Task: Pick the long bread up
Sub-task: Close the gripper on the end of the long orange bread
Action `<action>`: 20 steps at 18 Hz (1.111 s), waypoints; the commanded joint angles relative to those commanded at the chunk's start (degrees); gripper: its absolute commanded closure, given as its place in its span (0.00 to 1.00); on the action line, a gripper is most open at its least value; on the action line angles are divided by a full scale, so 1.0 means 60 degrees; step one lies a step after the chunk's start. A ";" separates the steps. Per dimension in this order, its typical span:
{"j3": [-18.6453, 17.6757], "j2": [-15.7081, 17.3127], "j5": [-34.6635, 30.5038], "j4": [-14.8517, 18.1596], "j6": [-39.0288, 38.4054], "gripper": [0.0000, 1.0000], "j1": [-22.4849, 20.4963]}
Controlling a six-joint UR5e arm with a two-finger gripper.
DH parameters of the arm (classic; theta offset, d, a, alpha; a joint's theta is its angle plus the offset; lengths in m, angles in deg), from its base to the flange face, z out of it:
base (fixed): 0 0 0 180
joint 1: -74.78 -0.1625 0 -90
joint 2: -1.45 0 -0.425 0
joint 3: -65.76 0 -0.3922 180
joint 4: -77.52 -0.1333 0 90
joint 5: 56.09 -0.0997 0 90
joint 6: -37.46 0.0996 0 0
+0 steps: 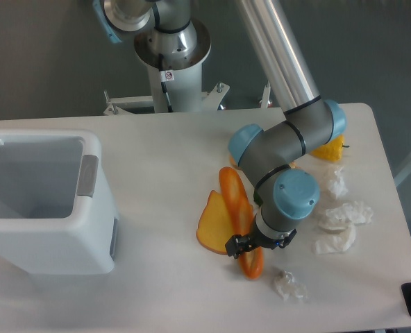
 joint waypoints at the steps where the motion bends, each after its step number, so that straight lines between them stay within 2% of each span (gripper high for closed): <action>1: 0.0000 0.0000 0.0000 0.0000 0.0000 0.00 0.0000; 10: 0.0029 0.0000 0.0000 0.0000 -0.0058 0.01 0.0088; 19: 0.0029 0.0000 0.0044 0.0000 -0.0117 0.44 0.0088; 20: 0.0029 0.0000 0.0044 0.0000 -0.0175 0.53 0.0102</action>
